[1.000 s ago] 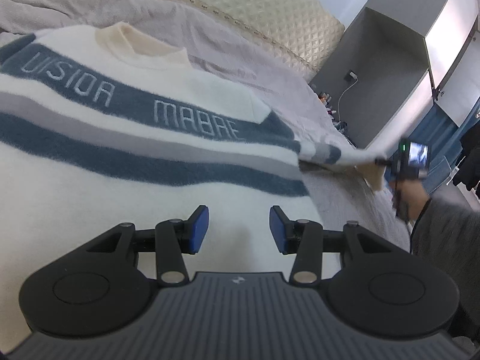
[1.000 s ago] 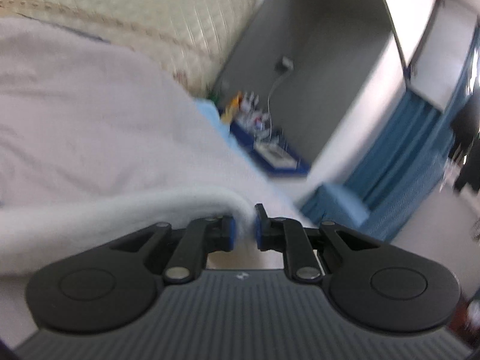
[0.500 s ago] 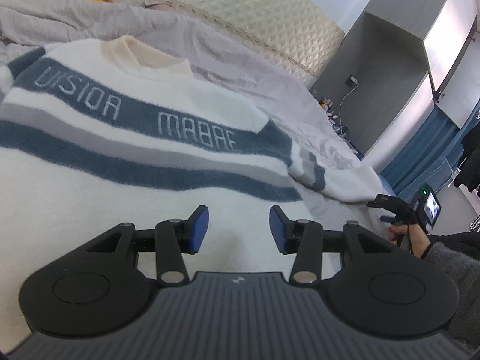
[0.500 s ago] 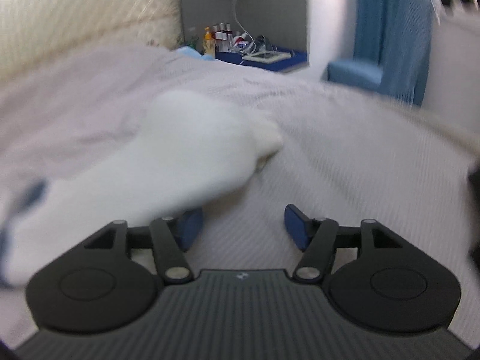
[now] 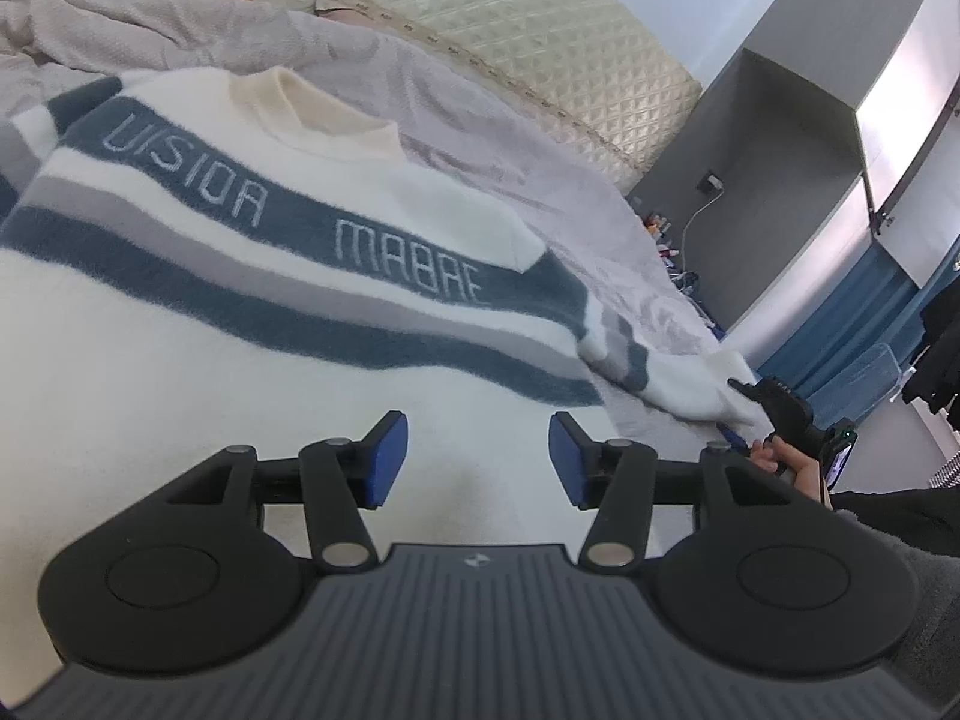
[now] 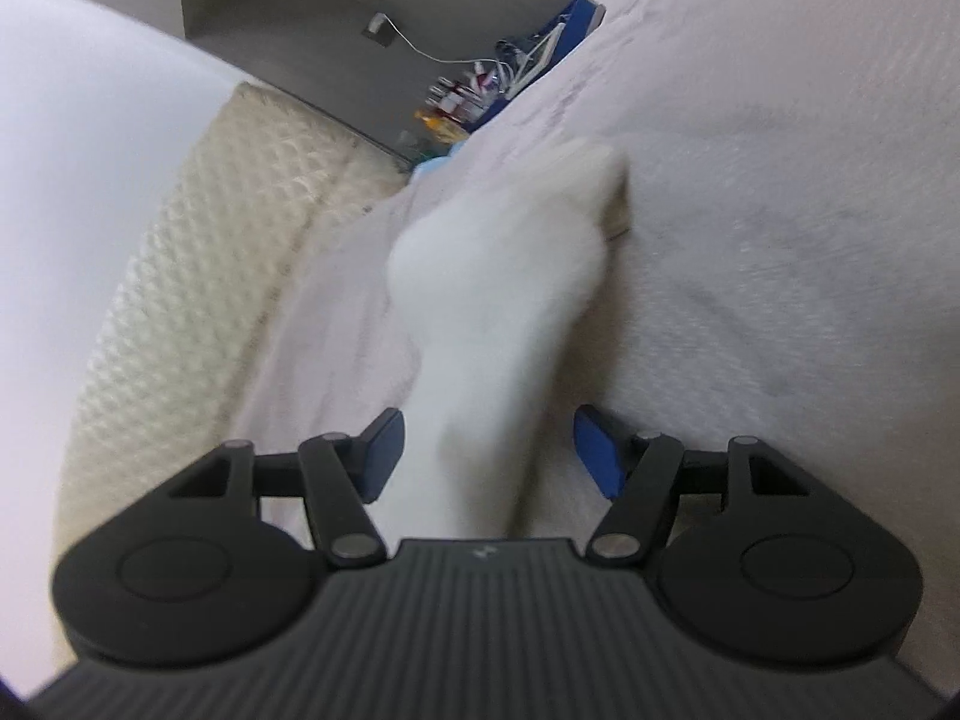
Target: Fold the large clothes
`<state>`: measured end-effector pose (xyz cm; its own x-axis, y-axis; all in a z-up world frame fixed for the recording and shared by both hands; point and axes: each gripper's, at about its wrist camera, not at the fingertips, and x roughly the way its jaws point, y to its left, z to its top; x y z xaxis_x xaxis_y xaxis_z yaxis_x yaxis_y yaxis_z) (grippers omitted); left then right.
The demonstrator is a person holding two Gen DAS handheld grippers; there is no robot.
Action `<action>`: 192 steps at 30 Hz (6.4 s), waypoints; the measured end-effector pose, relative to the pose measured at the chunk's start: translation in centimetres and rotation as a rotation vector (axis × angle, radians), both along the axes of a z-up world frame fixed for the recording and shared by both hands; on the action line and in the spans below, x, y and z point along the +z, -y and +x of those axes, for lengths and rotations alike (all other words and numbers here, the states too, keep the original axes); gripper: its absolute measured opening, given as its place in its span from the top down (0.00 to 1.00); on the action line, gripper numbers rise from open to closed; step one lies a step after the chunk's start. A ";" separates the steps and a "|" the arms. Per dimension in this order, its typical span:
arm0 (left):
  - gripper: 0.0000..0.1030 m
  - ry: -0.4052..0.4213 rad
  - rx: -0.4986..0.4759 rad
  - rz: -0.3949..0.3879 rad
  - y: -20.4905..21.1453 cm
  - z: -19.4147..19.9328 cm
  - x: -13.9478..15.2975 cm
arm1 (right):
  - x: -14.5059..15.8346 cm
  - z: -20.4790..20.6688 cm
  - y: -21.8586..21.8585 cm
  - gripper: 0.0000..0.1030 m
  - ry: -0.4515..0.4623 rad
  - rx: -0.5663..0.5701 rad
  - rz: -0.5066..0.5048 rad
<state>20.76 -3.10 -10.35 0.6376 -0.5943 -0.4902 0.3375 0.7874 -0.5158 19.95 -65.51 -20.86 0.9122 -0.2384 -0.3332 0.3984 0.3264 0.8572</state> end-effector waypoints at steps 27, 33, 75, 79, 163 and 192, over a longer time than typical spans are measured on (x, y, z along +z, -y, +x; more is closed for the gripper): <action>0.44 -0.029 0.037 0.100 -0.7 1.6 -0.6 | 2.8 0.6 5.0 0.74 -0.378 -0.244 -0.430; 0.44 -0.024 0.073 0.141 -1.2 2.1 -0.2 | 5.7 1.0 1.0 0.15 -0.490 -0.178 -0.619; 0.27 -0.210 0.777 0.069 -26.0 -9.8 7.4 | 11.3 -11.7 -37.7 0.17 -0.303 0.860 -0.579; 0.27 -0.304 0.927 0.044 -28.8 -11.1 5.6 | 11.0 -11.4 -38.3 0.18 -0.275 0.901 -0.526; 0.93 -0.301 0.446 0.349 -17.4 -0.2 7.8 | 8.7 -6.3 -37.6 0.18 -0.281 0.836 -0.581; 0.63 -0.647 0.493 0.026 -16.4 -12.8 0.2 | 3.8 -14.5 -30.9 0.57 -0.438 0.862 0.123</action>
<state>7.96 13.32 -10.12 0.4092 -0.3028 -0.8607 -0.4096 0.7820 -0.4698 5.41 -34.65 -17.06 0.5471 0.5119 -0.6623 0.3567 0.5732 0.7377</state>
